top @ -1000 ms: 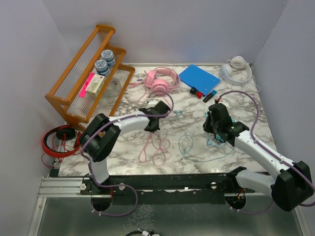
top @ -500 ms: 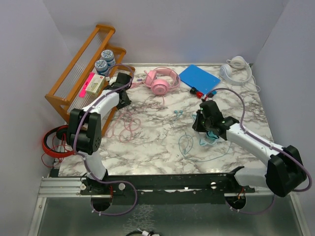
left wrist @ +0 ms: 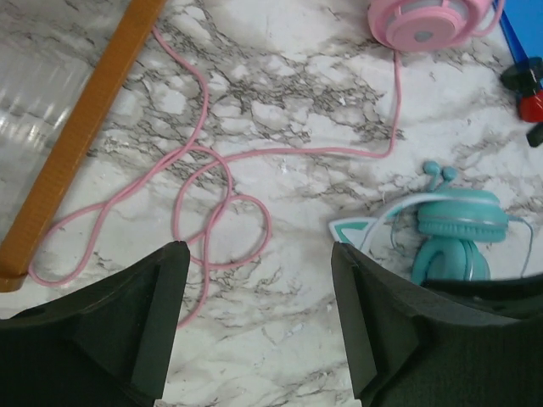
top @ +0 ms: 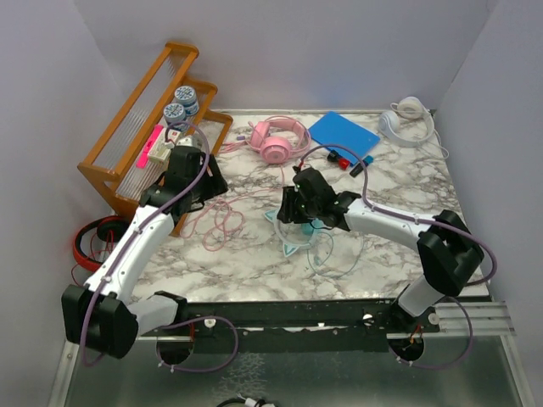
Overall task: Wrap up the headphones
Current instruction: Move the headphones to the center of the board.
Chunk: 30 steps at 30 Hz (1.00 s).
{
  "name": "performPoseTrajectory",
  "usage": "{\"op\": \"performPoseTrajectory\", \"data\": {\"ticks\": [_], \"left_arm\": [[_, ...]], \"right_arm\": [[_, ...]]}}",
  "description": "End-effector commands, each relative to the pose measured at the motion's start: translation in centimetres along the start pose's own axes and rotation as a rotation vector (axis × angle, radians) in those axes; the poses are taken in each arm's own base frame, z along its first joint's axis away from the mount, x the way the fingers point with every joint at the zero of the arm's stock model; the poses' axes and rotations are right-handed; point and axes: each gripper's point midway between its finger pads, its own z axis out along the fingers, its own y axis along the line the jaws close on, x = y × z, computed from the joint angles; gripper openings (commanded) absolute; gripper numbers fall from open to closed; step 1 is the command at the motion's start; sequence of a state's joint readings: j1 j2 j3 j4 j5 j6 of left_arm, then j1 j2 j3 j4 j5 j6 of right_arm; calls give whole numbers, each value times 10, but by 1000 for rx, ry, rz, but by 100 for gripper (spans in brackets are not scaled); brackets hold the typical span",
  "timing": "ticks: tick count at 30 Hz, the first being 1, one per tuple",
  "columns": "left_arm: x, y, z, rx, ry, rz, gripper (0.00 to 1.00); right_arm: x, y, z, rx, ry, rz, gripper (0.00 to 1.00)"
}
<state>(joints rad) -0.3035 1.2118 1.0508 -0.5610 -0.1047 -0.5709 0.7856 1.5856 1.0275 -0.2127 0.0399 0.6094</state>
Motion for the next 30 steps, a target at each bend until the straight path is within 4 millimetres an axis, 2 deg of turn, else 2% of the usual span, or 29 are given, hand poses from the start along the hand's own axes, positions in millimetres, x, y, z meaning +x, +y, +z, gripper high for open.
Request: {"op": "performPoseTrajectory", "data": {"ticks": [1,4,6,9,11,15,18,22,24,27,30], "left_arm": [[41,-7,-9,131,94,14,75],[55,5,-9,105,103,-5,80],[54,23,-9,9,65,-60,98],[53,42,-12,-97,28,-161,99],[60,46,-12,-110,33,-219,99],[79,18,-5,42,106,-282,99],[101,-5,-4,79,170,-292,99],[133,-46,-9,104,197,-236,98],[146,-59,-4,107,222,-238,97],[163,-74,8,89,256,-228,94],[173,-90,20,68,272,-192,92]], "right_arm": [[-5,23,8,-101,7,25,47],[-13,17,-5,-75,-30,-23,49],[-22,5,-17,-18,-81,-54,50],[-34,-14,-40,49,-157,-82,50],[-39,-29,-54,96,-197,-77,50],[-50,-55,-83,165,-285,-45,57],[-52,-72,-95,216,-309,-26,58],[-52,-98,-106,290,-319,33,69],[-52,-109,-110,325,-332,66,79],[-53,-117,-117,340,-352,91,90],[-54,-116,-122,331,-368,93,92]]}}
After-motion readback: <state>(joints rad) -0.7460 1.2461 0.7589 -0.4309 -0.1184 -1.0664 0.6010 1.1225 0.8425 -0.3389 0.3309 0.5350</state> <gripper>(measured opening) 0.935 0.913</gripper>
